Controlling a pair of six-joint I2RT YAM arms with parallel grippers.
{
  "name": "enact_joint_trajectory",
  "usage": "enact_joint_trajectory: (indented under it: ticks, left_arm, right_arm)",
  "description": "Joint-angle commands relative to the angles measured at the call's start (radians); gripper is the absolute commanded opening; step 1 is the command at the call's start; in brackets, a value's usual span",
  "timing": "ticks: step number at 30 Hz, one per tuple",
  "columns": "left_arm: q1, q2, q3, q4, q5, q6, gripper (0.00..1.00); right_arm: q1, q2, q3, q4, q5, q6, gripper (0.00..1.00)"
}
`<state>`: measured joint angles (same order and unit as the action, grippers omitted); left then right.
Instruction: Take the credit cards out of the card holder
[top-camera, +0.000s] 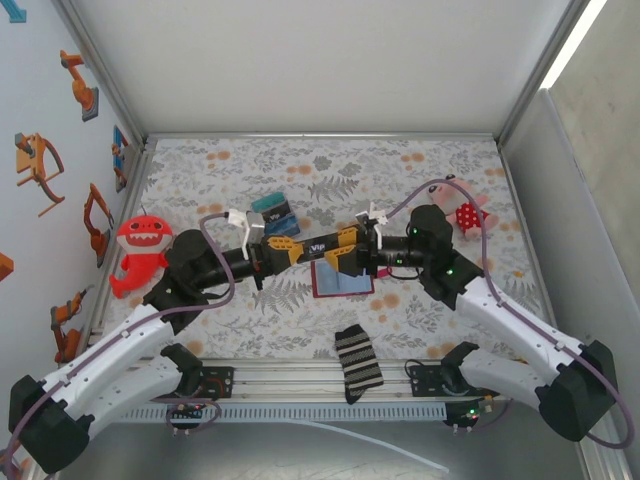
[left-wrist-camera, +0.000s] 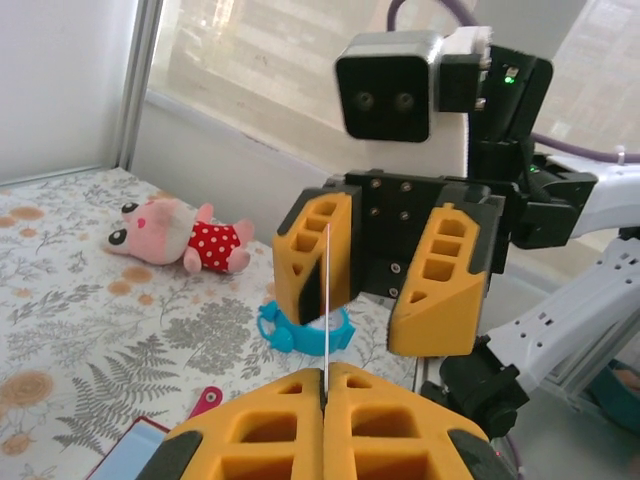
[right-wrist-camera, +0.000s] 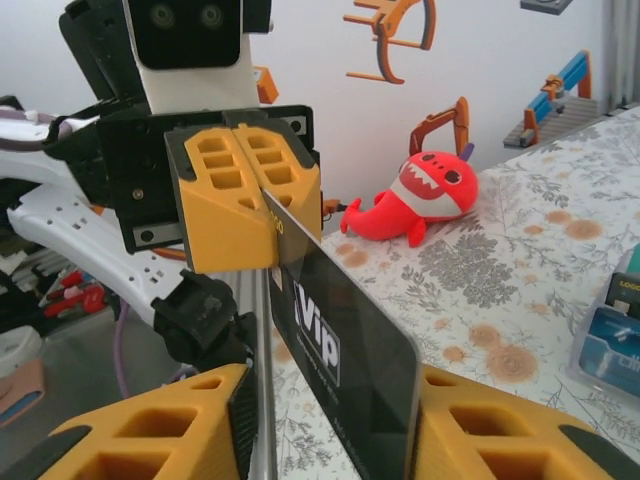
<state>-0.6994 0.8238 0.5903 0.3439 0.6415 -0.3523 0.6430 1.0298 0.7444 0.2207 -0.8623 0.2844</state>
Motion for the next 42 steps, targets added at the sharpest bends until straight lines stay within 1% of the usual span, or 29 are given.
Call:
enact_joint_trajectory:
  ticks: [1,5,7,9,13,15,19,20,21,22,24,27,32,33,36,40,42]
  left_arm:
    - [0.002,-0.019,-0.004,0.069,0.033,-0.035,0.0]
    - [0.002,-0.018,-0.006,0.081,0.036,-0.045,0.0]
    - [0.003,-0.013,-0.006,0.082,0.039,-0.045,0.0]
    - [0.003,-0.011,-0.006,0.076,0.04,-0.042,0.0]
    - [0.004,-0.012,0.007,0.039,0.038,-0.023,0.0]
    - [0.003,-0.016,0.025,-0.005,0.035,0.005,0.12]
    - [0.004,-0.029,0.086,-0.138,0.024,0.099,0.31]
    - [0.004,-0.032,0.101,-0.166,0.024,0.121,0.38]
    - [0.003,-0.03,0.124,-0.205,0.024,0.15,0.47]
    - [0.003,-0.028,0.148,-0.251,0.024,0.181,0.53]
    - [0.004,-0.015,0.195,-0.333,0.014,0.233,0.61]
    - [0.004,0.024,0.285,-0.485,0.014,0.322,0.69]
    - [0.003,0.123,0.41,-0.66,0.021,0.402,0.69]
    - [0.002,0.146,0.435,-0.692,0.024,0.415,0.68]
    - [-0.002,0.209,0.485,-0.747,0.037,0.433,0.58]
    - [-0.007,0.283,0.538,-0.805,0.088,0.444,0.57]
    - [-0.012,0.314,0.558,-0.828,0.105,0.455,0.54]
  right_arm:
    - [-0.005,0.006,0.035,0.06,-0.064,0.014,0.31]
    - [-0.005,0.002,0.03,0.078,-0.089,0.013,0.2]
    - [-0.005,-0.003,0.029,0.08,-0.098,0.014,0.11]
    - [-0.005,-0.013,0.026,0.082,-0.109,0.013,0.01]
    - [-0.005,-0.039,0.019,0.07,-0.11,0.006,0.0]
    - [-0.005,-0.051,0.025,0.037,-0.098,-0.008,0.0]
    - [-0.005,-0.063,0.042,-0.049,-0.083,-0.046,0.0]
    - [-0.005,-0.064,0.045,-0.063,-0.085,-0.053,0.0]
    - [-0.005,-0.066,0.048,-0.078,-0.085,-0.06,0.0]
    - [-0.004,-0.065,0.052,-0.101,-0.082,-0.069,0.0]
    - [-0.005,-0.065,0.063,-0.142,-0.079,-0.089,0.0]
    - [-0.003,-0.059,0.082,-0.208,-0.073,-0.121,0.0]
    - [-0.003,-0.043,0.106,-0.275,-0.073,-0.155,0.0]
    - [-0.003,-0.038,0.109,-0.284,-0.072,-0.158,0.0]
    - [-0.003,-0.016,0.121,-0.313,-0.07,-0.167,0.0]
    - [-0.002,0.024,0.137,-0.342,-0.089,-0.182,0.0]
    - [-0.001,0.038,0.141,-0.351,-0.097,-0.189,0.0]
